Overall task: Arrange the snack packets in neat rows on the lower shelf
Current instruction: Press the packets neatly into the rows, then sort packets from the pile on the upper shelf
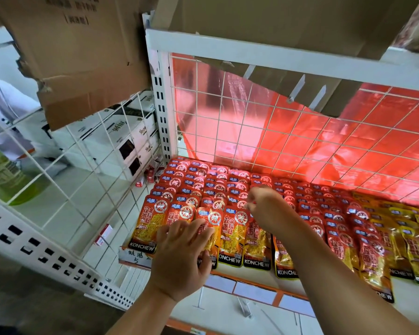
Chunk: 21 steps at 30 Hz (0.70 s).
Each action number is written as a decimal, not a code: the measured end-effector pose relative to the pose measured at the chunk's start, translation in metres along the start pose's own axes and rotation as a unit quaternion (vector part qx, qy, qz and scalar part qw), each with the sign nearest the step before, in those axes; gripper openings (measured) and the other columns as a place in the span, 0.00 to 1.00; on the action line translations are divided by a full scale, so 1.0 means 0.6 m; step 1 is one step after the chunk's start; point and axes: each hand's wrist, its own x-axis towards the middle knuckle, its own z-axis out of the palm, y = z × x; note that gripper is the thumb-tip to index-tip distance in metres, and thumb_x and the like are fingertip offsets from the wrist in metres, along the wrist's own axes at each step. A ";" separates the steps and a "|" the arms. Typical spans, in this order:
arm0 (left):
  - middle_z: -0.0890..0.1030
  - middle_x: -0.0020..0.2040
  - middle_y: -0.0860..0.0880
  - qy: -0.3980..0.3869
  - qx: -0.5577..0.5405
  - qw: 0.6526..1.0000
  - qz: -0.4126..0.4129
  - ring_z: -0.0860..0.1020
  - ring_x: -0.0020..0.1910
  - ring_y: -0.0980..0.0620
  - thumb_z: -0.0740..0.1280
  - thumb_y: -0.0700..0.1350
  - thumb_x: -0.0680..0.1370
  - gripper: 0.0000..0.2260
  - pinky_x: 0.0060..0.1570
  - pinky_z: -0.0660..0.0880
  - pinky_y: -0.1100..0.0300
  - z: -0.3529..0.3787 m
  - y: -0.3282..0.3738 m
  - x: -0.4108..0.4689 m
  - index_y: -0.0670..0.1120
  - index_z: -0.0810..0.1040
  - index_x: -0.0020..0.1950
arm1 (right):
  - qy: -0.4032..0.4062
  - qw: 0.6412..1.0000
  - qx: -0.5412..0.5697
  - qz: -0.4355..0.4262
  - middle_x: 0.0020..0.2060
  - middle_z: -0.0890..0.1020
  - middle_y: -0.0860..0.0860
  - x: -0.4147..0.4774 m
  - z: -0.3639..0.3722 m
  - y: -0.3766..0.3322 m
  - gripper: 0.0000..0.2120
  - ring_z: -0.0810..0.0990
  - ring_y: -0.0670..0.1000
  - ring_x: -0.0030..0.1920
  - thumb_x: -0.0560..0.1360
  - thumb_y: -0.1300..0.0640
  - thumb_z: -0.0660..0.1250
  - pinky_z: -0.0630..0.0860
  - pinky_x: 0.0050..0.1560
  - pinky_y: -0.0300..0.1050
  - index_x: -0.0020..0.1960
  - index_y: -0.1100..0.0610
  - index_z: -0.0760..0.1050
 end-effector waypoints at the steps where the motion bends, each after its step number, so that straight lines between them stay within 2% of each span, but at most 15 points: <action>1: 0.77 0.66 0.53 0.000 -0.001 1.000 0.001 0.75 0.61 0.46 0.68 0.53 0.73 0.20 0.59 0.70 0.43 0.000 0.000 0.000 0.53 0.79 0.66 | 0.016 1.000 0.014 -0.015 0.48 0.77 0.51 -0.005 0.000 0.001 0.04 0.77 0.52 0.47 0.80 0.56 0.67 0.72 0.46 0.44 0.51 0.56 0.77; 8: 0.78 0.65 0.53 0.012 -0.005 1.000 0.007 0.75 0.60 0.45 0.69 0.53 0.73 0.20 0.59 0.70 0.43 0.002 -0.001 0.000 0.52 0.80 0.64 | 0.048 0.997 0.034 -0.047 0.49 0.78 0.53 -0.022 0.003 0.010 0.05 0.77 0.53 0.49 0.78 0.55 0.70 0.68 0.45 0.43 0.48 0.57 0.78; 14: 0.79 0.65 0.52 0.021 -0.005 1.000 0.012 0.75 0.61 0.44 0.69 0.53 0.73 0.20 0.59 0.70 0.42 0.004 -0.004 -0.002 0.52 0.80 0.65 | 0.063 0.996 0.052 -0.035 0.50 0.78 0.51 -0.042 -0.005 0.013 0.04 0.77 0.52 0.49 0.77 0.55 0.71 0.70 0.48 0.43 0.48 0.55 0.78; 18: 0.79 0.65 0.51 0.037 -0.006 0.999 -0.004 0.76 0.62 0.43 0.69 0.53 0.73 0.20 0.60 0.70 0.41 0.001 0.003 0.004 0.52 0.81 0.65 | 0.067 0.996 0.053 -0.034 0.49 0.78 0.52 -0.055 -0.017 0.023 0.04 0.78 0.51 0.49 0.77 0.56 0.70 0.74 0.50 0.45 0.48 0.56 0.78; 21: 0.79 0.66 0.50 0.051 -0.017 0.999 -0.009 0.75 0.63 0.42 0.68 0.53 0.74 0.21 0.60 0.71 0.40 -0.002 0.027 0.024 0.53 0.80 0.67 | 0.081 0.994 0.062 -0.043 0.48 0.78 0.50 -0.069 -0.034 0.035 0.03 0.78 0.48 0.47 0.77 0.55 0.70 0.76 0.48 0.43 0.48 0.54 0.78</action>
